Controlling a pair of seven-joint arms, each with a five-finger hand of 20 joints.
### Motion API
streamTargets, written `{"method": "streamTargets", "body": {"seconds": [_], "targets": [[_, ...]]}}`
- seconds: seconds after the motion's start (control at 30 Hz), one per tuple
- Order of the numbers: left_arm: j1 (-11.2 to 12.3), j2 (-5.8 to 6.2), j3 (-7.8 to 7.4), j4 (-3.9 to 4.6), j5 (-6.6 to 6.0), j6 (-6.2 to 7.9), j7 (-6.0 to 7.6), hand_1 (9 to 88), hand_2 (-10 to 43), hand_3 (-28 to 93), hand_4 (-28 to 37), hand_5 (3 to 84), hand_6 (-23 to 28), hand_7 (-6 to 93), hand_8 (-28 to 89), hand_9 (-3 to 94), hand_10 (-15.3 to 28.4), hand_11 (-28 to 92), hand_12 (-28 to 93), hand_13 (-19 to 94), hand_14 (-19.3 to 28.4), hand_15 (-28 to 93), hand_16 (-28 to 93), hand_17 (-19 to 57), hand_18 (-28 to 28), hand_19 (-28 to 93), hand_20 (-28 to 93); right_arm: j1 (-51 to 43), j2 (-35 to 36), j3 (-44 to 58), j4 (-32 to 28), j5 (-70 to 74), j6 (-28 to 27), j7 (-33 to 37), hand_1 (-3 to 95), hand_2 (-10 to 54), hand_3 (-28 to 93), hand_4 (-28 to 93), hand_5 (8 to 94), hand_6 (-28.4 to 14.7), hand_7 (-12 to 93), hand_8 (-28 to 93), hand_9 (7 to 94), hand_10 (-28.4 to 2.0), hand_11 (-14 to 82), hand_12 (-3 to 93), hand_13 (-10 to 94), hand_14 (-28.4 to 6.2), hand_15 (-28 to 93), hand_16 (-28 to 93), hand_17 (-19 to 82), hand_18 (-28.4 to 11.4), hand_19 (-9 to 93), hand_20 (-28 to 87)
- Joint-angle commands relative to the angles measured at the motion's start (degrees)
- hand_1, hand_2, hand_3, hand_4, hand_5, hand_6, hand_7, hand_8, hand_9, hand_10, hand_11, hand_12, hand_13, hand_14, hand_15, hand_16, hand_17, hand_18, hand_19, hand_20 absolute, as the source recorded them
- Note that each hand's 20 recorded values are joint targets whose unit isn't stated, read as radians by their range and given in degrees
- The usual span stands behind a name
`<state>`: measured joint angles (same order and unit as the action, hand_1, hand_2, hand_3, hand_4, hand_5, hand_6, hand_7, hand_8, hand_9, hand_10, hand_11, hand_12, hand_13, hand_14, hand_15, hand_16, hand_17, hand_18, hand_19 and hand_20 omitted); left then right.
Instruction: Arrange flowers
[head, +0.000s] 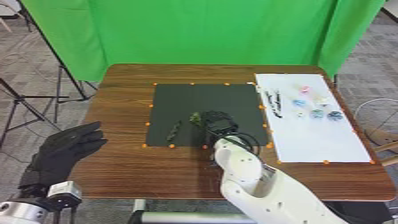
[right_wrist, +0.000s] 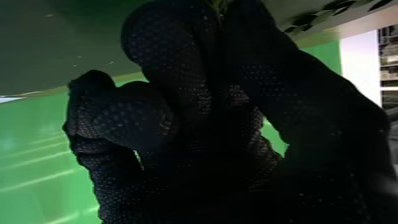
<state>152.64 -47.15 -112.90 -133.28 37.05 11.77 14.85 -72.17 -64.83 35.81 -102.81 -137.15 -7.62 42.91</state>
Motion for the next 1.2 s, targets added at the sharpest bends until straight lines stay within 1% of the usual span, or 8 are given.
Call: {"method": "streamTargets", "body": {"seconds": [0.03,0.17,0.47,0.5,0.8,1.0,1.13,1.2], "targets": [[-0.2,-0.77,-0.27,0.03,0.89,-1.00,-1.43,25.8,5.0,84,-15.9,44.7,13.1,14.1,-9,37.6,20.9,36,8,27,27.5,57,-12,-9.3,21.2,57,16,0.9,-1.1,-1.0,0.0,0.8,-1.0,-0.4,48.7,-9.2,77,-26,86.4,-3.3,24,17,85.8,-14.0,43.0,25.8,75,-12.3,74,27,38,-27.6,93,26],[0.5,0.42,-0.11,0.04,0.00,-0.29,-0.51,25.8,5.2,83,-15.9,44.7,13.1,14.0,-9,37.6,20.8,36,8,27,27.5,57,-12,-9.3,21.2,57,16,0.7,-1.5,-1.0,-0.1,-0.1,-1.4,-0.6,47.6,-9.1,77,-26,86.3,-3.0,25,17,85.8,-14.0,43.0,25.6,75,-12.4,74,27,38,-27.7,93,26],[0.6,-0.69,-0.28,-0.15,0.50,-0.63,-1.24,26.2,5.7,82,-15.3,44.5,13.4,13.5,-9,37.8,21.3,36,8,27,28.2,57,-12,-9.4,21.6,57,16,0.3,-1.5,-0.6,-0.6,0.2,-3.4,0.3,42.0,-7.6,76,-25,83.7,-2.9,25,14,83.5,-14.6,43.3,25.7,73,-13.0,75,27,37,-28.1,93,24],[1.1,0.12,-0.25,-0.13,-0.01,-0.13,-0.51,26.2,5.7,82,-15.2,44.5,13.4,13.4,-9,37.8,21.3,36,9,27,28.1,57,-12,-9.4,21.6,57,16,0.3,-1.6,-0.5,-0.6,0.1,-3.7,0.2,41.0,-7.4,76,-25,83.6,-3.0,25,13,83.2,-14.7,43.4,25.7,73,-13.1,75,27,36,-28.1,93,24],[1.8,-0.11,-0.10,-0.40,0.18,0.23,0.16,26.1,5.6,82,-15.1,44.6,13.3,13.6,-9,37.8,21.3,36,9,27,28.0,57,-12,-9.4,21.6,57,16,1.0,-1.5,-0.7,-0.7,0.1,-5.6,0.9,34.1,-4.5,77,-23,83.5,-2.7,28,-8,82.6,-15.3,43.6,25.3,72,-13.7,75,26,36,-28.4,93,24],[1.3,-0.26,0.45,-0.13,0.47,0.11,0.07,26.2,5.7,82,-15.2,44.6,13.4,13.6,-9,37.8,21.3,36,9,27,28.1,57,-12,-9.4,21.5,57,16,0.9,-2.2,-0.5,0.4,-1.6,-6.8,0.9,33.0,-3.8,76,-23,84.1,-2.8,29,-9,82.8,-15.6,43.8,25.3,73,-14.1,76,26,36,-28.4,93,24],[1.9,0.53,0.61,-0.21,-0.07,0.78,0.91,26.3,5.9,82,-15.2,44.5,13.6,13.4,-8,37.9,21.5,35,9,27,28.2,57,-12,-9.4,21.6,57,16,0.7,-2.3,-0.7,0.7,-2.2,-6.8,1.5,32.7,-3.2,76,-23,85.0,-2.8,29,-9,83.6,-15.5,44.1,25.3,73,-14.0,76,26,37,-28.4,93,24],[2.2,0.30,0.35,-0.30,0.08,0.59,1.00,26.3,5.9,82,-15.0,44.6,13.6,13.3,-8,38.0,21.5,35,9,27,28.3,57,-12,-9.4,21.6,57,16,0.6,-2.3,-1.0,0.8,-3.4,-6.2,1.5,32.3,-2.9,76,-23,85.7,-2.6,29,-9,84.1,-15.3,44.1,25.2,74,-14.0,76,26,38,-28.4,93,25]]}}
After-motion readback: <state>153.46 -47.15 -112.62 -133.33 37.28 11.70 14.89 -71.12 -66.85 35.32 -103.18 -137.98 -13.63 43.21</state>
